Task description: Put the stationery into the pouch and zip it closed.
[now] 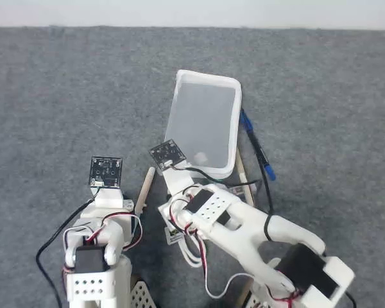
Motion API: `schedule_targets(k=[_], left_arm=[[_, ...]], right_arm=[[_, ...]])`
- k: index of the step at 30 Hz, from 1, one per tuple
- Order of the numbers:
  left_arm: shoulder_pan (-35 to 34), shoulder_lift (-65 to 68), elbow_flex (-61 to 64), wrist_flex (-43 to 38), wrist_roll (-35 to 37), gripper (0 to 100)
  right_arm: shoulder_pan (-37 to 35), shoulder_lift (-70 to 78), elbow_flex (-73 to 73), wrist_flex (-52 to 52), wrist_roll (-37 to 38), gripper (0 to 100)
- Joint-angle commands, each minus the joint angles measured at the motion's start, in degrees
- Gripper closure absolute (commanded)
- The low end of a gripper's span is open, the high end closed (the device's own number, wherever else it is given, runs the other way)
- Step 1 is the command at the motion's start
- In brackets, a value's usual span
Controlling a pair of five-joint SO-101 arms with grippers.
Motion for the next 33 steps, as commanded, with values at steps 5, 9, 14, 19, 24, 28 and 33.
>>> schedule_targets(k=[5,9,14,19,24,28,33], left_arm=[[0.09,-0.97,-0.66,0.35,1.14,99],[0.09,-0.97,-0.66,0.35,1.14,99],[0.09,-0.97,-0.66,0.35,1.14,99],[0.09,-0.97,-0.66,0.35,1.14,99],[0.09,-0.97,-0.66,0.35,1.14,99],[0.09,-0.97,-0.66,0.35,1.14,99],[0.35,-0.97,-0.75,0.35,1.14,99]], right_arm=[[3.65,-13.23,-2.73,9.89,13.19,99.4],[6.29,-14.64,-2.73,11.12,15.03,99.3],[6.46,-15.16,-2.81,13.58,15.47,99.3],[6.55,-15.16,-2.81,14.11,19.87,99.3],[6.55,-15.25,-2.81,14.11,20.66,99.3],[6.55,-17.19,-2.81,14.11,20.84,99.4],[6.46,-26.77,-2.73,17.1,23.65,99.4]])
